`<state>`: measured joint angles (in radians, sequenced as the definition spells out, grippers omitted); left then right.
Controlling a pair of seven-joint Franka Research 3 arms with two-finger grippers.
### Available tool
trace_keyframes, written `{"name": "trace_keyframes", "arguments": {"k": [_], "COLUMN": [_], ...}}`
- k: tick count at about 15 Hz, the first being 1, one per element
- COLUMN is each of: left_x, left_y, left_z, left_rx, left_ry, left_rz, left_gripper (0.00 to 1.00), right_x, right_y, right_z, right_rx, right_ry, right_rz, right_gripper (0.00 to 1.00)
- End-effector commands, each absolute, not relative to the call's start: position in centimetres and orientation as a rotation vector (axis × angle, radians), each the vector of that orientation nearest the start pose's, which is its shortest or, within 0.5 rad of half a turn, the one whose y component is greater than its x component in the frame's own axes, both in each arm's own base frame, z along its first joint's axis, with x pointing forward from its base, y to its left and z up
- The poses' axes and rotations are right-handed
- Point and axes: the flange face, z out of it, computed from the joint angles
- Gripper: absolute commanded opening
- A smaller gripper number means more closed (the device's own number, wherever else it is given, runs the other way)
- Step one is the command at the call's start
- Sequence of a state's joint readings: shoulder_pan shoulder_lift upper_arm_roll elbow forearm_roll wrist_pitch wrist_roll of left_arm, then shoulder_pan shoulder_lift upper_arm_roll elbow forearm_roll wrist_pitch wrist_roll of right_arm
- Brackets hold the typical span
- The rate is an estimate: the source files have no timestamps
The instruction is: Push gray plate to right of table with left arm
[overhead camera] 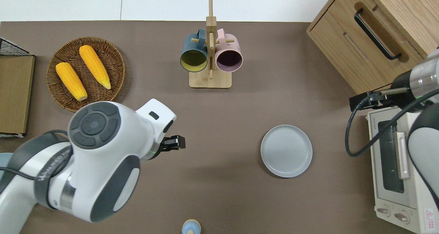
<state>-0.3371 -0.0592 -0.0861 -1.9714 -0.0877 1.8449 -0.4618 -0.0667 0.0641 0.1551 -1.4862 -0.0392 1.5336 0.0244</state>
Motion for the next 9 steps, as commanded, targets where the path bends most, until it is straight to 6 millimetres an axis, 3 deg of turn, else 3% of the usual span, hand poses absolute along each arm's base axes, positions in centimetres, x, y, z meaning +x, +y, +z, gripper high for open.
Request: {"name": "trace_keyframes", "arguments": {"k": [1,6,9], "left_x": [48.2,49.2,49.7], "left_y": [-17.0,-9.3,-5.7], "left_z": [50.8,55.4,57.3], "left_rx": [-3.187,-3.160,-3.132], "left_ry": [0.010,0.097,0.148], "left_rz": [0.169,0.091,0.077], "left_gripper": [0.99,0.99,0.99], "right_x": [56.6,56.6,56.6], "right_y": [4.3,4.3,4.3], "right_z": [62.8,62.8,62.8], "right_rx": [-3.164,-3.164,-3.164], "right_ry": [-0.090,-0.092,-0.092], "right_rz": [0.028,0.028,0.028], "right_gripper": [0.983,0.983,0.983]}}
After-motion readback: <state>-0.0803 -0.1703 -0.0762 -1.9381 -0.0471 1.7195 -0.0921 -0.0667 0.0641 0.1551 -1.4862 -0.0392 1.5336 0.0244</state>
